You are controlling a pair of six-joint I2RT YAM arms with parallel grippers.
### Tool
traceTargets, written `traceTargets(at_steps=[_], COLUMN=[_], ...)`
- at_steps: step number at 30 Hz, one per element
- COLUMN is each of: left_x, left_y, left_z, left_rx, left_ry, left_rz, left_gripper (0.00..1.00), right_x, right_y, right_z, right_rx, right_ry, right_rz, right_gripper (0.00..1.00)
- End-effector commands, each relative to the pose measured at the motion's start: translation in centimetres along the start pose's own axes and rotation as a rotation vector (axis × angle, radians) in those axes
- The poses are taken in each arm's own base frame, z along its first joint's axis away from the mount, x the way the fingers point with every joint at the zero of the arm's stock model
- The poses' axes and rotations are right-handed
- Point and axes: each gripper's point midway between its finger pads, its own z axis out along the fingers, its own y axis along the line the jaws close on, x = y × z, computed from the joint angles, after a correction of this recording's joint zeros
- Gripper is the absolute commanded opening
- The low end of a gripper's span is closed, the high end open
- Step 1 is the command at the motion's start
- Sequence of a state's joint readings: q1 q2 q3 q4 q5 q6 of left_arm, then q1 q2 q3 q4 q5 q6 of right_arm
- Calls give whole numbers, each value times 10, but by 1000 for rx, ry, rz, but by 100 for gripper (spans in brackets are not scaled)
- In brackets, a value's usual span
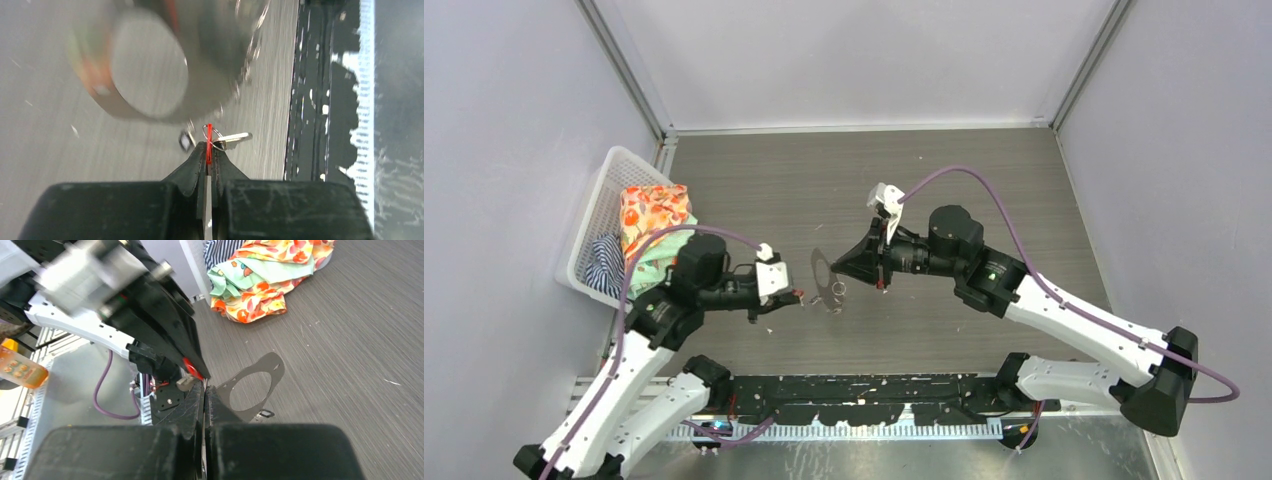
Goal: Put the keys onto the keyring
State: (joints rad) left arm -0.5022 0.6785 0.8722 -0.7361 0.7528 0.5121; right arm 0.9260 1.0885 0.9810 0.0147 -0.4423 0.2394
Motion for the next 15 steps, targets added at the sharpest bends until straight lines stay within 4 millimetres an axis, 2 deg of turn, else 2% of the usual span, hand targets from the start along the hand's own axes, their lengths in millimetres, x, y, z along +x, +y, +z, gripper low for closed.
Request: traceTargets(at_steps=[1,5,10,11,12,13,14,15], left_x=[53,80,105,107,108,107,103,94], left_y=[6,21,37,39,40,39,38,36], left_z=[19,44,79,85,89,93,94,93], left_rx=[14,12,25,34,39,46,60,80], left_ry=[139,210,260,257,249,237,224,209], left_rz=[6,73,82,77,71,63,56,53], left_gripper=[0,2,12,22,38,62,70,72], right_x=[-16,-16,-11,-11,-10,-9,-9,-10], right_y=[2,11,22,24,25,27,29,30], right_z=[-19,-28,-38,-41,-43,-46,-48,-51], right_rx=[33,2,-38,-44,-50,-54,-55,-57], right_ry=[-47,-45,-48,-51,-52,-55,-56,-58], right_rz=[-62,-66,-68,-71,-76,-79,-81,-86], right_gripper=[1,1,1,1,1,1,1,1])
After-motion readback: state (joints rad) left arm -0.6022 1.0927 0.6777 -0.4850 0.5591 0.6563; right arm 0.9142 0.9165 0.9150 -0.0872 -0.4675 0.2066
